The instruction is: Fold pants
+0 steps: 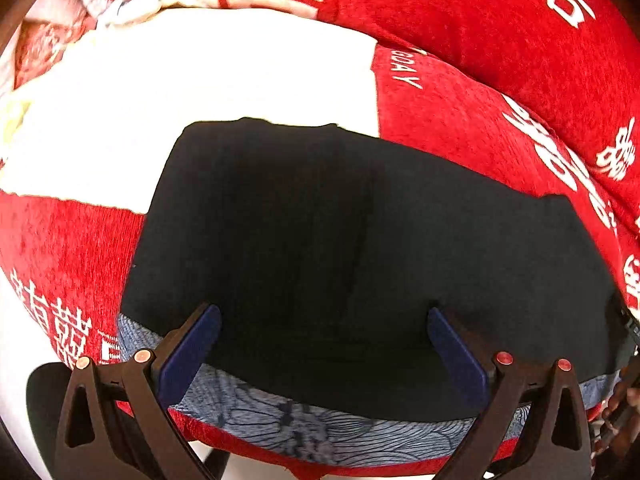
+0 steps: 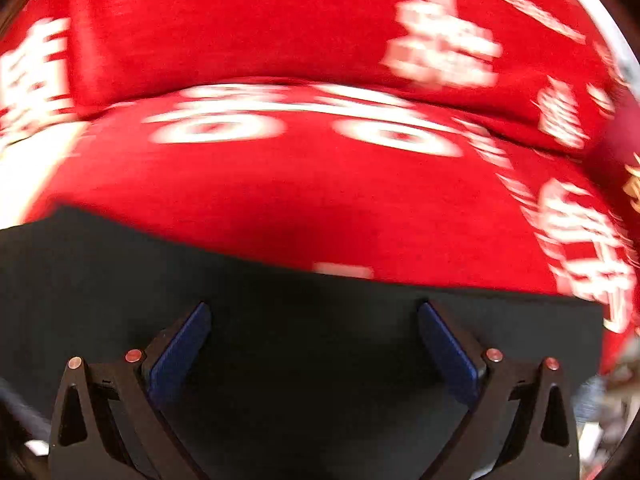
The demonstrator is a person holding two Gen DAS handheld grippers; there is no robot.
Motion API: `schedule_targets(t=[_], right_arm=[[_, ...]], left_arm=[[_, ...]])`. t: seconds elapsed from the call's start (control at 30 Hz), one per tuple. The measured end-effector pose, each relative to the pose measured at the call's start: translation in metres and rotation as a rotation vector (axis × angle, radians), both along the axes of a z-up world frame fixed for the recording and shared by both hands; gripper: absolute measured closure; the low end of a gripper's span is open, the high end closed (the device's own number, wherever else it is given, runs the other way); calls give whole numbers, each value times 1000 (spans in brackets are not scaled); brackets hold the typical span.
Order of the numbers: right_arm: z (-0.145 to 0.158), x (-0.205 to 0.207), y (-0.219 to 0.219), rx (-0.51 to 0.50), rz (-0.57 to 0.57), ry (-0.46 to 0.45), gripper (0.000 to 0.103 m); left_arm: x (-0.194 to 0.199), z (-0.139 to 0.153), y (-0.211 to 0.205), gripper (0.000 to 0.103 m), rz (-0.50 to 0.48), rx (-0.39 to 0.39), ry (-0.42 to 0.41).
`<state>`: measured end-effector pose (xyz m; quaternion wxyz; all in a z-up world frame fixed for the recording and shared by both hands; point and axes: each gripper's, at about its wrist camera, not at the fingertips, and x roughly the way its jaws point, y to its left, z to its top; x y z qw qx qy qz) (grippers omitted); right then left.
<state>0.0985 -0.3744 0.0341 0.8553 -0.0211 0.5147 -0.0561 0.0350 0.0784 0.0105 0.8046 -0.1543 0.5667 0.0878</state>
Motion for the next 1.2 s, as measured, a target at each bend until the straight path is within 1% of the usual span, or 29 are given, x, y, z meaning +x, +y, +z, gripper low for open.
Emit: schedule_targets(t=[0.03, 0.07, 0.1, 0.13, 0.17, 0.23, 0.27, 0.3, 0.33, 0.37, 0.4, 0.43, 0.47, 0.53, 0.6, 0.63, 0.67, 0.7, 0.73, 0.77, 0.8, 0.83, 0.87, 0.93, 1.03, 1.07, 1.13, 1.17, 1.2], right_arm=[[1, -4, -39, 13, -77, 0, 1], [1, -4, -60, 8, -123, -1, 1], [1, -8, -93, -17, -201, 3, 0], [1, -11, -118, -19, -254, 7, 0], [0, -19, -149, 33, -307, 6, 0], [0, -25, -172, 58, -328, 8, 1], [1, -23, -173, 51, -330, 12, 0], [4, -23, -169, 39, -343, 27, 0], [10, -22, -158, 4, -373, 38, 0], [16, -23, -148, -8, -372, 29, 0], [22, -20, -128, 6, -328, -3, 0], [23, -14, -105, 34, -265, -25, 0], [23, -11, -77, 47, -198, -25, 0], [13, 1, -5, 27, -12, 21, 0], [0, 5, 61, -26, 178, 39, 0], [-6, 6, 82, -59, 241, 34, 0], [-9, 6, 93, -81, 270, 24, 0], [-9, 8, 89, -63, 268, 16, 0], [-10, 14, 72, -3, 237, 29, 1], [-11, 18, 56, 14, 197, 32, 1], [-10, 21, 24, 14, 132, 27, 1], [-10, 23, 5, 18, 102, 23, 1], [-9, 23, -19, 27, 68, 16, 1], [-7, 21, -74, -35, -48, 20, 0], [-7, 9, -157, 32, -224, 38, 0], [-5, 1, -176, 22, -285, 48, 0], [8, -15, -189, -4, -371, 38, 0], [16, -24, -185, -10, -370, 28, 0], [23, -32, -173, 1, -331, 14, 0]], left_arm=[[0, -1, -1, 0, -5, 3, -2], [0, 0, -3, 0, -11, 21, -3], [0, 0, -5, 0, -14, 34, -4], [1, 0, -7, 0, -13, 41, -5], [3, 0, -7, 0, -9, 41, -1], [6, 2, -7, 0, -1, 38, 15], [11, 3, -10, 0, 9, 42, 22], [12, 6, -12, 0, 15, 52, 20], [16, 11, -19, 0, 4, 65, 10], [19, 14, -26, 0, -12, 72, 1], [22, 17, -33, 0, -27, 77, -5], [31, 19, -45, 0, -45, 86, -7], [40, 20, -53, 0, -59, 98, -14], [56, 22, -65, 0, -79, 120, -22], [73, 18, -64, 0, -58, 180, -1], [79, 15, -56, 0, -38, 202, 15], [81, 11, -46, 0, -22, 205, 29], [82, 7, -35, 0, -5, 197, 40], [81, 4, -23, 0, 13, 177, 43], [77, 2, -9, 0, 30, 136, 41], [76, 1, -2, 0, 29, 103, 42], [73, 0, 2, 0, 26, 92, 44], [71, 0, 2, 0, 25, 122, 41], [68, -1, 2, 0, 14, 121, 24], [64, 1, 2, 0, 34, 109, 20], [56, 7, 2, 0, 44, 115, 21], [43, 18, -8, 0, 25, 118, -5], [33, 25, -19, 0, -7, 120, -28], [22, 31, -29, 0, -28, 123, -50]])
